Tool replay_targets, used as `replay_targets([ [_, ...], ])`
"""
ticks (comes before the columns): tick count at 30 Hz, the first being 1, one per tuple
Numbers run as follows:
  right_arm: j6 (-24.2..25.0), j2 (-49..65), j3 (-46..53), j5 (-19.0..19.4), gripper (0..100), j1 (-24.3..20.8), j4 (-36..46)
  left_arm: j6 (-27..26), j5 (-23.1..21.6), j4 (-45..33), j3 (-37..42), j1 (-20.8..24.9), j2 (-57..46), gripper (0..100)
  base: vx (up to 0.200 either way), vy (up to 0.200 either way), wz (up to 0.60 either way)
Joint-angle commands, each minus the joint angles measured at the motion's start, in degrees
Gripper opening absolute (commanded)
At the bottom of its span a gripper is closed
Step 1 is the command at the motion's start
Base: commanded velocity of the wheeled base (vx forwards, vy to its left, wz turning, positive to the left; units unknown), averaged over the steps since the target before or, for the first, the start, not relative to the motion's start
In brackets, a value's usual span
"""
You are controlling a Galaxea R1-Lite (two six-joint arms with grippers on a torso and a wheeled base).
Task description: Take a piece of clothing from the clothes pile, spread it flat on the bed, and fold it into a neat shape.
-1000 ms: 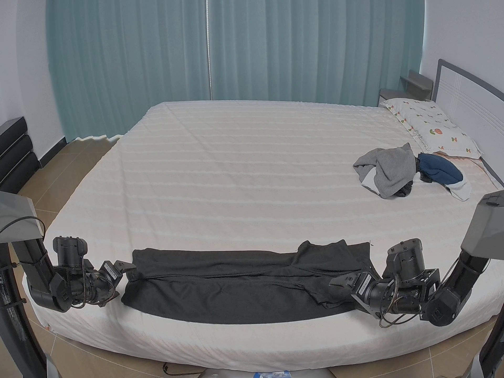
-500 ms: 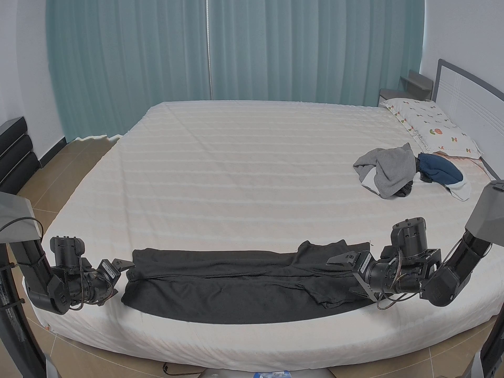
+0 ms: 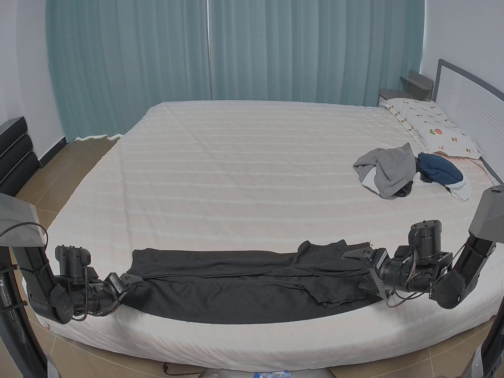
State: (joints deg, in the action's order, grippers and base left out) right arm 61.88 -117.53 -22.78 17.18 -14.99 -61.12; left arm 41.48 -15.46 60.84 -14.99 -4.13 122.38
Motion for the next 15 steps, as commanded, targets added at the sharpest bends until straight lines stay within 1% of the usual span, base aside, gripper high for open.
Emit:
replay_targets([
  [1, 0.7, -0.24, 1.69, 0.05, 100, 0.23, -0.93, -0.09, 0.96, 0.59, 0.23, 1.23, 1.81, 100, 0.0, 0.0, 0.0],
  [7, 0.79, 0.02, 2.39, 0.05, 100, 0.23, -1.02, -0.18, 1.66, 0.59, 0.14, 1.58, 2.42, 100, 0.0, 0.0, 0.0],
  [8, 0.79, -0.07, 2.31, 0.05, 100, 0.23, -1.02, -0.18, 1.92, 0.59, 0.14, 1.67, 2.51, 0, 0.0, 0.0, 0.0],
  [15, 0.79, -0.42, 2.39, 0.14, 100, 0.23, -1.02, -0.09, 2.63, 0.59, 0.14, 1.58, 2.6, 0, 0.0, 0.0, 0.0],
])
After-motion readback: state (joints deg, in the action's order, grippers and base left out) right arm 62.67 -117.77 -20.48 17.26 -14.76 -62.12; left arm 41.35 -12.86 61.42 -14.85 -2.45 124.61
